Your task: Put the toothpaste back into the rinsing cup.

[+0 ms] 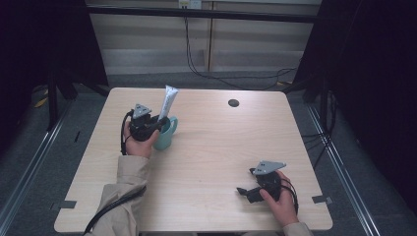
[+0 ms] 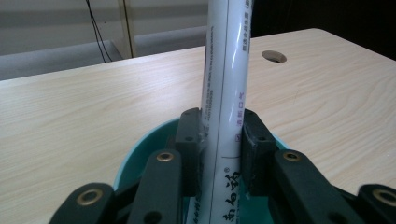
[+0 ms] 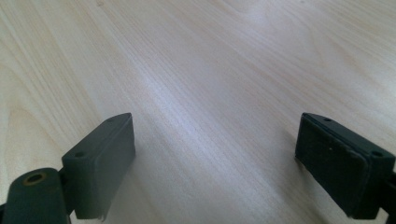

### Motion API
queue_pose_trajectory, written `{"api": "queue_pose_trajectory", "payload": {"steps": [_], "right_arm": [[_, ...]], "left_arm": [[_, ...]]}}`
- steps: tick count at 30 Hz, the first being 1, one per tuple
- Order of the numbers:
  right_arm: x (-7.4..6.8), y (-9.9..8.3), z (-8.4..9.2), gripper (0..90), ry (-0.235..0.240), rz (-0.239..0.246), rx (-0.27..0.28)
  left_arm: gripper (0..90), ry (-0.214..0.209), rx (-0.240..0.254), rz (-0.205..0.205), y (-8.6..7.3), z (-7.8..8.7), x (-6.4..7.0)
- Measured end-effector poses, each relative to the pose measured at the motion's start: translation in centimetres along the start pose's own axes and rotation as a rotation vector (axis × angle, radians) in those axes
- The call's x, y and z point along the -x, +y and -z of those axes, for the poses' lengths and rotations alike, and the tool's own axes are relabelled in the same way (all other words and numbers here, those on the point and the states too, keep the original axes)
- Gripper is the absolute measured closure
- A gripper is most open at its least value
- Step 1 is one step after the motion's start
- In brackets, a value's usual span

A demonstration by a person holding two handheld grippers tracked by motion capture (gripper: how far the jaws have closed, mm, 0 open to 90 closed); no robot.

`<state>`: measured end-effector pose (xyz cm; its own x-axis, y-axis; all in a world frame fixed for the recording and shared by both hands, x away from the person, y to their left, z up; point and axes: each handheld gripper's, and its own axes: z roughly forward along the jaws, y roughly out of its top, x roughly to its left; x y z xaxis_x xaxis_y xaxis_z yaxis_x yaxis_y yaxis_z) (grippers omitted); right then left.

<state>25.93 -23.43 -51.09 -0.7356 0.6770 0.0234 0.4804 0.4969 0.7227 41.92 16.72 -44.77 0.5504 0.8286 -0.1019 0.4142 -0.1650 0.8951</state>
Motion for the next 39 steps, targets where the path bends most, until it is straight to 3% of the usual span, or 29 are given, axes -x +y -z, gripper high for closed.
{"api": "queue_pose_trajectory", "payload": {"steps": [2, 5, 11, 22, 39], "right_arm": [[0.0, 0.0, 0.0, 11.4, 0.0, 0.0, 0.0], [0.0, 0.0, 0.0, 11.4, 0.0, 0.0, 0.0], [0.0, 0.0, 0.0, 11.4, 0.0, 0.0, 0.0], [0.0, 0.0, 0.0, 11.4, 0.001, -0.001, 0.0], [0.0, 0.0, 0.0, 11.4, -0.001, 0.0, 0.0]], "left_arm": [[70.7, -0.004, 0.003, 0.005, 0.1, 0.0, 0.0], [70.1, 0.004, -0.023, -0.021, 0.1, 0.0, 0.1], [69.6, 0.003, -0.002, -0.002, 0.2, 0.4, -0.1], [63.6, 0.017, -0.026, -0.049, 1.5, 1.3, 0.4], [48.5, 0.018, -0.064, -0.032, 2.1, 2.5, 0.1]]}}
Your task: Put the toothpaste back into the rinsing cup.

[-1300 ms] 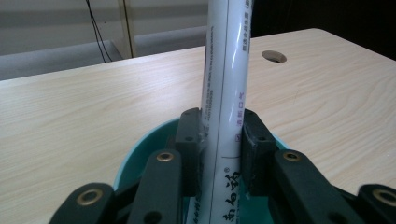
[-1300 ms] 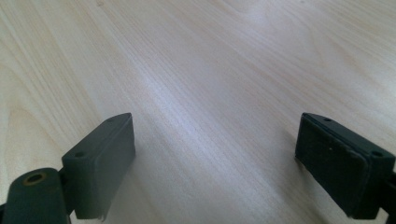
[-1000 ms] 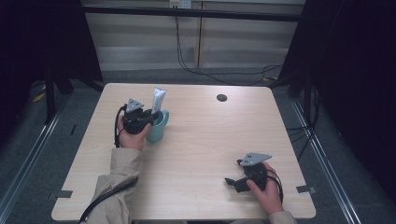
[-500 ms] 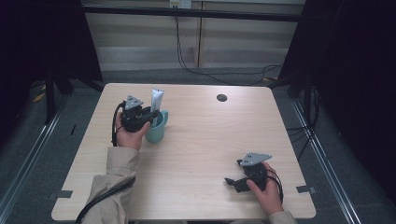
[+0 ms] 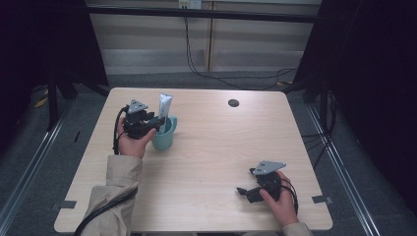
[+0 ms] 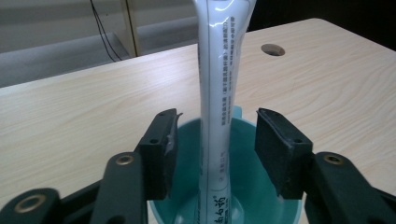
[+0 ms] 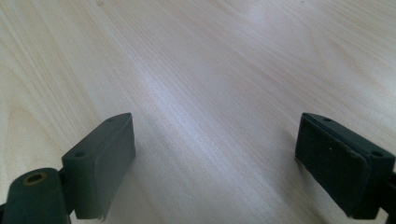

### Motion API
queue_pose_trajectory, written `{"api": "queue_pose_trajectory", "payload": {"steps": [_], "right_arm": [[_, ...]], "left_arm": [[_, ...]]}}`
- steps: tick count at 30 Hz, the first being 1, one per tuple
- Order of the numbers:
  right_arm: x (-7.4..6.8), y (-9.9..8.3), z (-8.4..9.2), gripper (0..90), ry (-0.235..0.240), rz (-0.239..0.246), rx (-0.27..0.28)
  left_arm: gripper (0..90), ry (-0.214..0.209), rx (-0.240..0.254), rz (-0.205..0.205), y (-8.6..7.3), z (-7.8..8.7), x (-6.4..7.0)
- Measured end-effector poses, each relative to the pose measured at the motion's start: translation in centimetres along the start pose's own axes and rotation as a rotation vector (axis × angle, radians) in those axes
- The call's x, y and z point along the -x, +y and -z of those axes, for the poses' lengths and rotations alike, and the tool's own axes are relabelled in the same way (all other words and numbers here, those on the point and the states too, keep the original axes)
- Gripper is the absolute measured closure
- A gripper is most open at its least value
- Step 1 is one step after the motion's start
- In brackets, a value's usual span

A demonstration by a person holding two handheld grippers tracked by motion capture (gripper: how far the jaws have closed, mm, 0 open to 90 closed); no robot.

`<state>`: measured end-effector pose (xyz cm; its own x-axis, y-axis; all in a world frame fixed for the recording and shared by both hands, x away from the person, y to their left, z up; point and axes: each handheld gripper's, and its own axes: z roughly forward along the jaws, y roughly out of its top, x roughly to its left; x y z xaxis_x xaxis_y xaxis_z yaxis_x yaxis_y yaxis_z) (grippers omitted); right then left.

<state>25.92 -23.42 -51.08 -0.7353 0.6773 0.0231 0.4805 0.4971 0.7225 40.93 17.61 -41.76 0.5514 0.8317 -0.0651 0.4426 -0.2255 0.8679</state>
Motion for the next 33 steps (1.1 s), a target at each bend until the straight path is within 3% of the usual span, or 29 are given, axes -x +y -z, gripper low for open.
{"api": "queue_pose_trajectory", "payload": {"steps": [21, 25, 33], "right_arm": [[0.0, 0.0, 0.0, 11.4, 0.001, 0.0, 0.0], [0.0, 0.0, 0.0, 11.5, 0.002, 0.0, 0.0], [0.0, 0.0, 0.0, 11.4, 0.0, 0.0, -0.001]], "left_arm": [[35.0, -0.007, -0.031, 0.013, 0.5, 0.9, 0.5], [32.5, -0.011, -0.042, 0.0, 0.4, 1.0, 0.7], [28.9, -0.02, -0.048, 0.015, 0.0, 1.3, 0.9]]}}
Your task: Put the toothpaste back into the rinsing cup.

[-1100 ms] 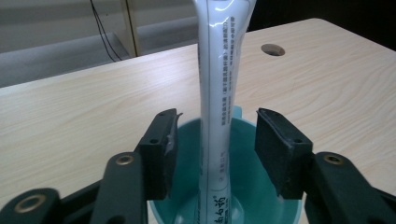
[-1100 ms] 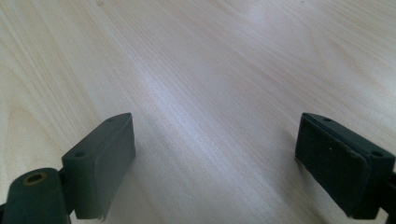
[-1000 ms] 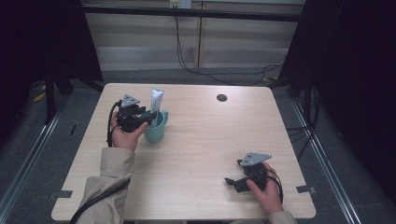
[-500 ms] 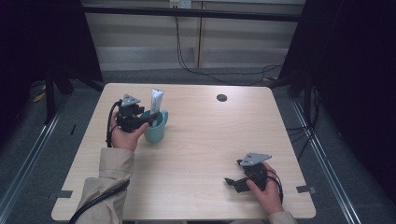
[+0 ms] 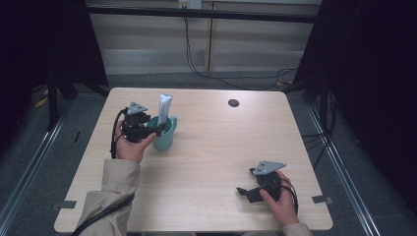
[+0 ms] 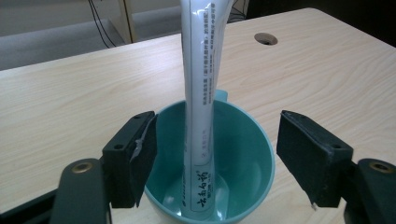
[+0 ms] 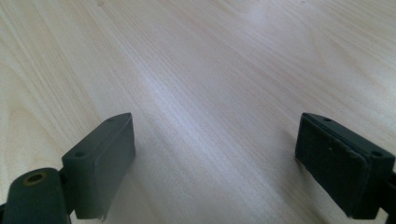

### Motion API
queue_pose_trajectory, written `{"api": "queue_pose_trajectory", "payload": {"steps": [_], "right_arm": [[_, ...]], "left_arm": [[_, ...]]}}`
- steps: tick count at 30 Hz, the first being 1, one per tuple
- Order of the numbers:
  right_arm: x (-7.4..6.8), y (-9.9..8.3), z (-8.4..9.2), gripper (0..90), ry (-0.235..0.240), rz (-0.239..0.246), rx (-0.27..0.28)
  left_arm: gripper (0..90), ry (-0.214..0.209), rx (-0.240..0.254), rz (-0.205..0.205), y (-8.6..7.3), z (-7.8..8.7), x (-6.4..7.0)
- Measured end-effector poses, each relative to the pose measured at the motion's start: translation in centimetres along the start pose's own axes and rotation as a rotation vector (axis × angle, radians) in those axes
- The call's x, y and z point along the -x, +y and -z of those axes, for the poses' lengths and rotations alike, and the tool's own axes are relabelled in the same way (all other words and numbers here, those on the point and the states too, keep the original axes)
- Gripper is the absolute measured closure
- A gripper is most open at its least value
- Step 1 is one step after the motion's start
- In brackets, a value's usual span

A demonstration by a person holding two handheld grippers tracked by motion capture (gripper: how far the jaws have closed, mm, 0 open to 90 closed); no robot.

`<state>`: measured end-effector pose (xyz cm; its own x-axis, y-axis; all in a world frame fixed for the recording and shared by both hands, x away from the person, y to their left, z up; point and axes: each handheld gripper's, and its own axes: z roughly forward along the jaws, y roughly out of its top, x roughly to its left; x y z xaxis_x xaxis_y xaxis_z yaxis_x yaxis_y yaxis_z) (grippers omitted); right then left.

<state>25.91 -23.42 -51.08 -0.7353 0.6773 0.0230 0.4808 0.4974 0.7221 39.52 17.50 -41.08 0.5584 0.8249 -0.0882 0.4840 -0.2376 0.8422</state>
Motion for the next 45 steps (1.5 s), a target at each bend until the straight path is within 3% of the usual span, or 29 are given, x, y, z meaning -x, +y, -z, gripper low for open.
{"api": "queue_pose_trajectory", "payload": {"steps": [12, 18, 23, 45], "right_arm": [[0.0, 0.0, 0.0, 11.4, 0.002, 0.001, 0.001], [0.0, 0.0, 0.0, 11.4, 0.003, 0.0, 0.001], [0.0, 0.0, 0.0, 11.4, 0.002, 0.0, 0.001], [0.0, 0.0, 0.0, 11.4, 0.004, 0.0, 0.001]], "left_arm": [[25.9, -0.019, -0.016, -0.016, -0.2, 0.8, 1.0], [25.7, -0.043, 0.002, -0.014, -0.1, 1.0, 1.8], [23.8, -0.084, 0.004, -0.005, -0.3, 0.9, 2.4], [18.6, -0.152, -0.012, -0.036, -1.9, 0.3, 4.6]]}}
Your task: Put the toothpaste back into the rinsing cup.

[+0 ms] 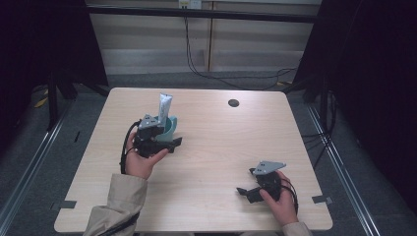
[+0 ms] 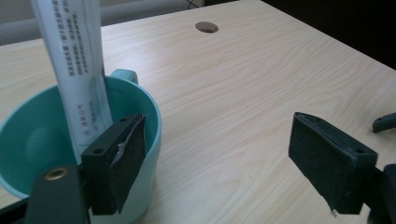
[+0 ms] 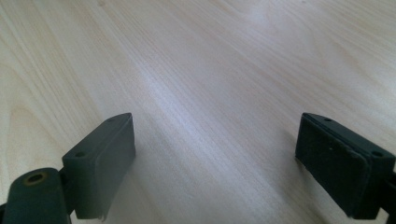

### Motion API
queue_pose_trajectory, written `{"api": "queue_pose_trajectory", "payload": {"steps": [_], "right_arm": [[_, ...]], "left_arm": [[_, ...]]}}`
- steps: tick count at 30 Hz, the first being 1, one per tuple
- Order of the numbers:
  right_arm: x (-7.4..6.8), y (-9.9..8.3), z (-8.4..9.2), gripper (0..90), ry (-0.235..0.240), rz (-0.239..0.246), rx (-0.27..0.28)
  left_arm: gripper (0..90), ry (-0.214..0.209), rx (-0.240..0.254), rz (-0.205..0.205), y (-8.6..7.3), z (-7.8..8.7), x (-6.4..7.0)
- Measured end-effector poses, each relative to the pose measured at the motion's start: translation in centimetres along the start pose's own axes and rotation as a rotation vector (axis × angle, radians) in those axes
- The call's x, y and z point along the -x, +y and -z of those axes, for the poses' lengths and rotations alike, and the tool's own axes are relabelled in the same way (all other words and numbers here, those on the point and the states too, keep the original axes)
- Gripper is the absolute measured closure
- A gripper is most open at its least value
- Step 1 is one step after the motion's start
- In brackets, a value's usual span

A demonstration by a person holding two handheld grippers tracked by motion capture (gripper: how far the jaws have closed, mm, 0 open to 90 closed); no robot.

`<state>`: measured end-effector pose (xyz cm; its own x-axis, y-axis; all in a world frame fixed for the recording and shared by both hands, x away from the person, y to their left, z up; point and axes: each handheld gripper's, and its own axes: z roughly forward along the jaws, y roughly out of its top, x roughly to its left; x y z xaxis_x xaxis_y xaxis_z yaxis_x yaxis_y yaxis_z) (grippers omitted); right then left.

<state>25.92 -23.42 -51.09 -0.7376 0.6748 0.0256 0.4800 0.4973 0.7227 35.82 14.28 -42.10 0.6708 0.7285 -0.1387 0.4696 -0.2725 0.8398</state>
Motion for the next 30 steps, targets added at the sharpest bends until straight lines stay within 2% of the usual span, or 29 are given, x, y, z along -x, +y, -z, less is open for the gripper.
{"api": "queue_pose_trajectory", "payload": {"steps": [11, 15, 25, 27, 30], "right_arm": [[0.0, 0.0, 0.0, 11.4, 0.001, 0.0, 0.0], [0.0, 0.0, 0.0, 11.4, 0.002, 0.001, 0.0], [0.0, 0.0, 0.0, 11.3, 0.002, -0.001, 0.0], [0.0, 0.0, 0.0, 11.3, 0.003, 0.0, 0.0], [0.0, 0.0, 0.0, 11.3, 0.003, 0.0, 0.0]], "left_arm": [[16.0, -0.038, -0.014, -0.014, -0.9, -0.6, 0.7], [15.6, -0.047, -0.008, -0.003, -1.2, -0.8, 0.8], [15.3, -0.07, -0.026, -0.05, -2.1, -1.2, 1.4], [15.4, -0.067, -0.026, -0.047, -2.3, -1.2, 1.5], [15.3, -0.065, -0.026, -0.065, -2.5, -1.2, 1.7]]}}
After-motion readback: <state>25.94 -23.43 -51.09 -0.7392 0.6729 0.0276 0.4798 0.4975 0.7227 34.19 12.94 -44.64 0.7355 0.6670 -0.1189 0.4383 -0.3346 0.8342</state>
